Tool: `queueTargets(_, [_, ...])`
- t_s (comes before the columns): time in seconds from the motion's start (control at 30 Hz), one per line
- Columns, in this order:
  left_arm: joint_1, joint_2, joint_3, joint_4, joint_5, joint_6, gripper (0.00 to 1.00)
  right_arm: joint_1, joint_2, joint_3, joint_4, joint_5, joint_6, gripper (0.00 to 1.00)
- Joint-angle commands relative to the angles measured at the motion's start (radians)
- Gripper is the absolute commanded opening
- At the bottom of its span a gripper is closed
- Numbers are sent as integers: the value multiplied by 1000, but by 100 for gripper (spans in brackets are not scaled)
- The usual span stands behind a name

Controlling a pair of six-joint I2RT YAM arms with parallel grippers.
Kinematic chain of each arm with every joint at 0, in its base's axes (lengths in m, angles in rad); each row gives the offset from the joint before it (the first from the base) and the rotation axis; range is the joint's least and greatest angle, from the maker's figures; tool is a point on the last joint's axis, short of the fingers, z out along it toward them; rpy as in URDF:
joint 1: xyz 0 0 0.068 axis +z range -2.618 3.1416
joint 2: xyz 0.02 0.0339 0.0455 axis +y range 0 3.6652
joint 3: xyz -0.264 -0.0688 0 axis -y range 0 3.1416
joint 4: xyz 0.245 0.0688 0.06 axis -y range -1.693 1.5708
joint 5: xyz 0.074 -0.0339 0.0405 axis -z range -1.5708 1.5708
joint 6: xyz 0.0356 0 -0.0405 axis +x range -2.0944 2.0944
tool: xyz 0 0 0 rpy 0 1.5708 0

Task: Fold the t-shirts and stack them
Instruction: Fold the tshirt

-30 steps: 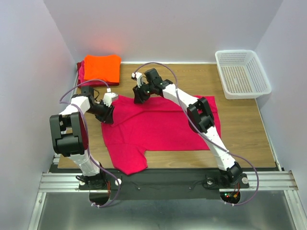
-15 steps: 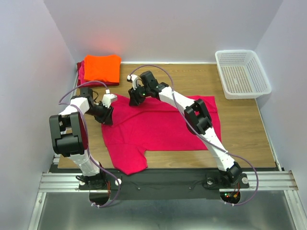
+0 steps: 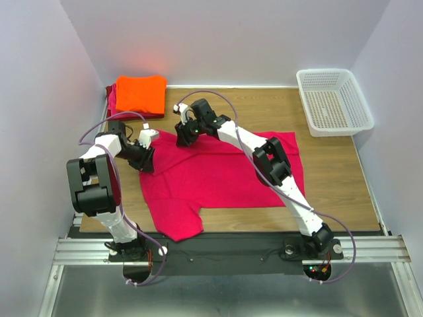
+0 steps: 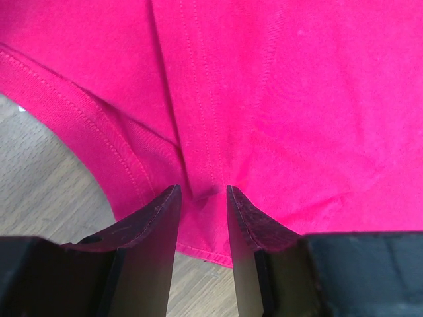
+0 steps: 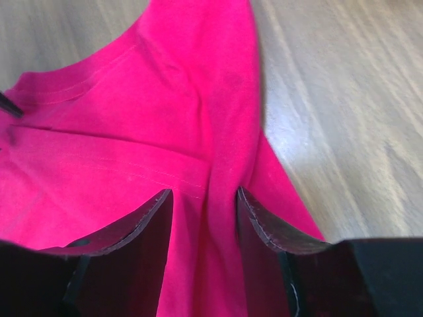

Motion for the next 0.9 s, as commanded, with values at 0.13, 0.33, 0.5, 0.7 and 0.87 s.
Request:
queueTargets(0.13, [14, -10, -3, -30, 32, 23, 45, 2, -68, 3, 62, 159, -36, 57])
queueTargets(0.33, [17, -13, -6, -30, 37, 24, 46, -10, -146, 8, 60, 115, -11, 61])
queueTargets(0.5, [20, -7, 0, -29, 40, 23, 46, -6, -183, -23, 60, 38, 48, 61])
queueTargets(0.7, [20, 4, 11, -35, 45, 23, 46, 5, -157, -46, 59, -14, 88, 42])
queueTargets(0.87, [20, 8, 8, -36, 51, 23, 46, 13, -131, -72, 57, -17, 88, 39])
